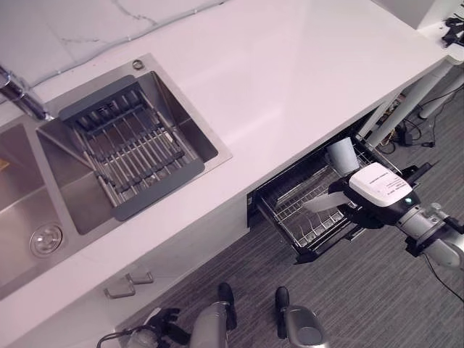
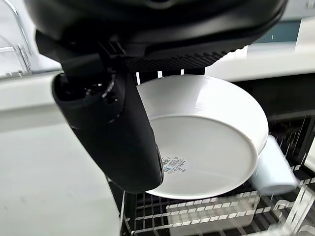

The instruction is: Place the dishes in the dishwasher.

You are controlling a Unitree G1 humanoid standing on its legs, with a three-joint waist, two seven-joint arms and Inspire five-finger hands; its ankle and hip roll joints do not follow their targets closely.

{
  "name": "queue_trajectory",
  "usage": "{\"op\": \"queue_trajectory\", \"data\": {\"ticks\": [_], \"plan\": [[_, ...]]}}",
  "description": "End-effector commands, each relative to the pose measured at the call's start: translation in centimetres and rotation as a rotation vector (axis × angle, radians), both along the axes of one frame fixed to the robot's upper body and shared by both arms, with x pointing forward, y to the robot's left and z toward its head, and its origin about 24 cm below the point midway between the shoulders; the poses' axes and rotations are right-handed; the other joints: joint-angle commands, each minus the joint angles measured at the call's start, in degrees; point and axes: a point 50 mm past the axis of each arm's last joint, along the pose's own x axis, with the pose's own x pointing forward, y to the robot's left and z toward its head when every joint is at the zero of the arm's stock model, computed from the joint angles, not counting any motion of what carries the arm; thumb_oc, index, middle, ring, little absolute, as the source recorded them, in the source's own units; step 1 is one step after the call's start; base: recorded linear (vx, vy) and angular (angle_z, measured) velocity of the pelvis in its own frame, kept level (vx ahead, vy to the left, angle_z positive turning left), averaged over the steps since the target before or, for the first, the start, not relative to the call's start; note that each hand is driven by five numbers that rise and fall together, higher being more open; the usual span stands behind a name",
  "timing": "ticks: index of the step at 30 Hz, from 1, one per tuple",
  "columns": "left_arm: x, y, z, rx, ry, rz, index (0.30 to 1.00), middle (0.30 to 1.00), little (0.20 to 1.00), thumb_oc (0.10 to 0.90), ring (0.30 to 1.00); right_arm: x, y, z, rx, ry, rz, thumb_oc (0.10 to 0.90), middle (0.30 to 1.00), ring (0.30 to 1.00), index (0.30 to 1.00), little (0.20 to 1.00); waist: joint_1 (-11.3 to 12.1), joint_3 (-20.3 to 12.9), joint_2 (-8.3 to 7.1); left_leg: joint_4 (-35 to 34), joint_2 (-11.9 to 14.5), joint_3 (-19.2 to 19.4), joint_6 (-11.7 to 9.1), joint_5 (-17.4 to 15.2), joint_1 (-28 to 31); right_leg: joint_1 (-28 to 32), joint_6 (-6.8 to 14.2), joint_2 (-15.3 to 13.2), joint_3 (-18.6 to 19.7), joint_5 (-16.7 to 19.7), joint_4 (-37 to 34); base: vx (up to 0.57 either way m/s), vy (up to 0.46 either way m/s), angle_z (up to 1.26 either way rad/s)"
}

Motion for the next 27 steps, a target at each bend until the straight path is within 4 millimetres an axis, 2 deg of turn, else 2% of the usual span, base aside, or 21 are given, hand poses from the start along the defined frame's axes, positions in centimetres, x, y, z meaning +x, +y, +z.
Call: {"op": "queue_trajectory", "data": {"ticks": [1, 6, 10, 15, 21, 25, 27], "plan": [[-1.4, 2.4, 0.4, 0.084, 0.073, -0.03, 0.9, 0.9, 0.9, 0.8, 0.9, 1.8, 0.6, 5.5, 0.19, -0.287, 0.001, 0.4, 0.3, 0.3, 0.3, 0.3, 1.41, -2.78, 0.38, 0.05, 2.82, -0.46, -2.56, -5.19, 2.5, -2.5, 0.49, -1.33, -3.1, -6.42, 6.93, -0.01, 0.005, 0.13], [-0.3, 2.2, 0.7, 0.085, 0.048, -0.043, 0.9, 0.9, 0.9, 0.8, 0.9, 3.2, 0.6, 5.7, 0.219, -0.291, -0.04, 0.4, 0.3, 0.3, 0.3, 0.3, 2.31, -1.26, 1.42, 0.05, 1.93, -1.54, -2.23, -4.83, 1.34, -2.99, 0.27, -1.41, -3.35, -6.22, 6.93, -0.03, 0.012, 0.11], [1.0, 2.2, 1.2, 0.086, 0.012, -0.048, 0.9, 0.9, 0.9, 0.8, 0.9, 4.6, 0.4, 6.9, 0.244, -0.318, -0.096, 0.4, 0.3, 0.3, 0.3, 0.3, 3.07, 0.42, 2.85, 0.05, 0.84, -2.68, -1.92, -4.52, -0.35, -4.13, 0.01, -1.26, -3.24, -5.99, 6.93, -0.07, 0.026, 0.17], [1.7, 2.2, 1.4, 0.091, -0.005, -0.051, 0.9, 0.9, 0.9, 0.8, 0.9, 5.9, -0.2, 7.9, 0.292, -0.362, -0.167, 0.4, 0.3, 0.3, 0.3, 0.3, 4.01, 1.84, 4.21, 0.05, -0.09, -3.75, -1.51, -4.15, -1.68, -4.78, -0.5, -0.94, -3.5, -5.69, 6.93, -0.04, 0.017, 0.09], [2.4, 2.1, 1.7, 0.089, -0.022, -0.052, 0.9, 0.9, 0.9, 0.8, 0.9, 7.3, -0.1, 9.8, 0.343, -0.442, -0.23, 0.4, 0.3, 0.3, 0.3, 0.3, 4.89, 3.36, 5.44, 0.05, -0.84, -3.79, -1.06, -3.68, -3.24, -7.39, -0.86, -1.38, -3.59, -6.43, 9.74, -0.03, 0.016, 0.05], [2.8, 1.7, 1.7, 0.081, -0.04, -0.048, 0.9, 0.9, 0.9, 0.8, 0.9, 7.6, -0.2, 10.2, 0.37, -0.53, -0.274, 0.4, 0.3, 0.3, 0.3, 0.3, 5.03, 4.08, 6.1, 0.05, -1.0, -3.39, -1.02, -3.37, -4.32, -9.15, -0.83, -1.67, -3.41, -6.79, 11.29, -0.04, 0.019, -0.01], [3.4, 1.2, 1.8, 0.068, -0.06, -0.048, 0.9, 0.9, 0.9, 0.8, 0.9, 8.0, -0.3, 10.7, 0.368, -0.543, -0.295, 0.4, 0.3, 0.3, 0.3, 0.3, 5.1, 4.8, 6.99, 0.05, -1.36, -3.26, -0.95, -3.2, -4.96, -10.05, -1.01, -1.78, -3.34, -7.1, 12.06, -0.04, 0.043, -0.01]]}}
